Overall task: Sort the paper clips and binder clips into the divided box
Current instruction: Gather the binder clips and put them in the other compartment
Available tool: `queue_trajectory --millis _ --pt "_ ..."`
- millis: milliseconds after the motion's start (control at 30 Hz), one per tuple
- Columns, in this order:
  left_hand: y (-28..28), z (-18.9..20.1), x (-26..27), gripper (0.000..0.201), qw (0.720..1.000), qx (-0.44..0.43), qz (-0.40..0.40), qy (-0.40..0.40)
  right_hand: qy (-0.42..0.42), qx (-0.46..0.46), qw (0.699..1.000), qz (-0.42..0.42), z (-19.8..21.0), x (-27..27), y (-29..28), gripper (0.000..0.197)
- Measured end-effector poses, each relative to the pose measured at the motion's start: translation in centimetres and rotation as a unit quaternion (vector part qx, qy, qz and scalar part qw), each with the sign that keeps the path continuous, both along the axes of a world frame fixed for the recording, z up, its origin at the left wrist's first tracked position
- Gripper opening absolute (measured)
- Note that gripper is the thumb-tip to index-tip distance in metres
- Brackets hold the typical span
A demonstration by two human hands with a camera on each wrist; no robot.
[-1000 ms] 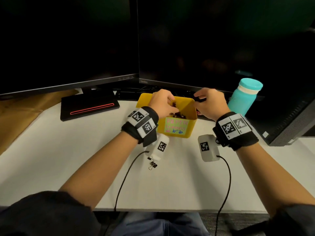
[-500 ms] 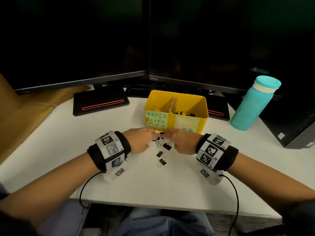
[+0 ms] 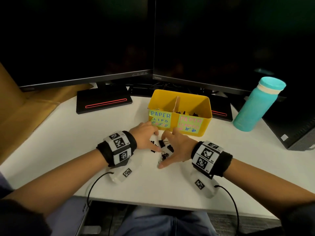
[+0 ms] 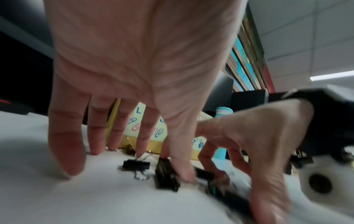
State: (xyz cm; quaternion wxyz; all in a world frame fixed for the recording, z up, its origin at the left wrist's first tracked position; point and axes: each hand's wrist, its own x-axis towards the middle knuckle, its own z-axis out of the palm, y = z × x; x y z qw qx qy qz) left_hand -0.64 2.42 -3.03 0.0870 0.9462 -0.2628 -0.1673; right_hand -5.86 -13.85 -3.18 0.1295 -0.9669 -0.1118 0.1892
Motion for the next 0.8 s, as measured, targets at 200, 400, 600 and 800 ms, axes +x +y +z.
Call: queue_trajectory --millis 200,400,600,800 --pt "0.2 -0.5 -1.4 0.012 0.991 -0.096 0.062 0.073 0.034 0.044 0.998 -0.042 0.1 0.1 -1.0 0.035" --pt "-0.3 -0.4 -1.7 0.013 0.989 -0.114 0.048 0.085 0.012 0.076 0.996 -0.054 0.5 0.1 -3.0 0.015" --pt "-1.1 0.8 -0.9 0.018 0.97 -0.191 0.057 0.137 -0.133 0.096 0.985 -0.044 5.4 0.5 -5.8 0.013" --pt "-5.0 5.0 0.8 0.013 0.947 -0.312 0.051 0.057 -0.272 0.092 0.943 -0.166 7.6 3.9 -9.4 0.019"
